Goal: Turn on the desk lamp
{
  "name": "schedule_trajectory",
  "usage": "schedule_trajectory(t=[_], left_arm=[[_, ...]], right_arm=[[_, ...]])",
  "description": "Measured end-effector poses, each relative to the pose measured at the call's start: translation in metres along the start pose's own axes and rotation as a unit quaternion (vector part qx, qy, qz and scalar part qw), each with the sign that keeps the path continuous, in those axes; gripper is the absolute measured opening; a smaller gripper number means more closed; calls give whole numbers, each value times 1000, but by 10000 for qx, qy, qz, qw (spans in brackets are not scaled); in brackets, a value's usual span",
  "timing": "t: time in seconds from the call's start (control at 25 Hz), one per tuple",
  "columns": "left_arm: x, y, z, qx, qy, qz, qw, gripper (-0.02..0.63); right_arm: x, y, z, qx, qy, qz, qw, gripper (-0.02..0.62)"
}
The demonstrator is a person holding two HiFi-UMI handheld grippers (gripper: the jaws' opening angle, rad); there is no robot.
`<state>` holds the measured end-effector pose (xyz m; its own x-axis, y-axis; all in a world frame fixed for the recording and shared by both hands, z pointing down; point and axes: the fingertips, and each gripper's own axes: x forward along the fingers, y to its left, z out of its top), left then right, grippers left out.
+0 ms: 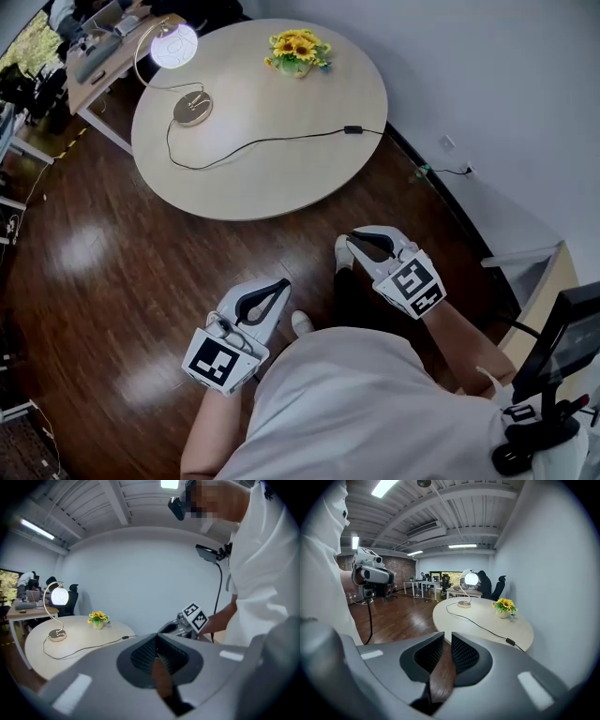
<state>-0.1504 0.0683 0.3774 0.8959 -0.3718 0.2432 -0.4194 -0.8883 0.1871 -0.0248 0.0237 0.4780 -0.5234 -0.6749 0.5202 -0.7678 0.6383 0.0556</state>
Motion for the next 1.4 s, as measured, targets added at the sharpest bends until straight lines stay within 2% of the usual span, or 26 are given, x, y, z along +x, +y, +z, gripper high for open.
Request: schedule_trajectory(t=[0.16, 0.44, 0.64, 0.76, 1.0, 1.4], left_arm=[[-31, -19, -13, -98, -80, -52, 9999, 18], [-43, -52, -29, -75, -76, -170, 9998, 18], [-21, -87, -30, -100, -38, -401, 9991, 18], [-12, -106, -31, -46, 17, -401, 9992, 18], [31, -152, -23, 47, 44, -468, 9989, 19], [33, -154, -27, 68, 187, -421, 9989, 18]], right_arm=[[-26, 50, 24, 14, -235, 12, 9997, 51], [-62, 76, 35, 31, -483, -112, 9988, 51], [-100, 75, 28, -21, -545, -199, 9983, 51], [-118, 73, 22, -39, -625, -178, 9979, 51], [-169, 45, -3, 150, -789, -223, 9965, 51], [-179, 36, 3, 250, -1002, -250, 9943, 51]])
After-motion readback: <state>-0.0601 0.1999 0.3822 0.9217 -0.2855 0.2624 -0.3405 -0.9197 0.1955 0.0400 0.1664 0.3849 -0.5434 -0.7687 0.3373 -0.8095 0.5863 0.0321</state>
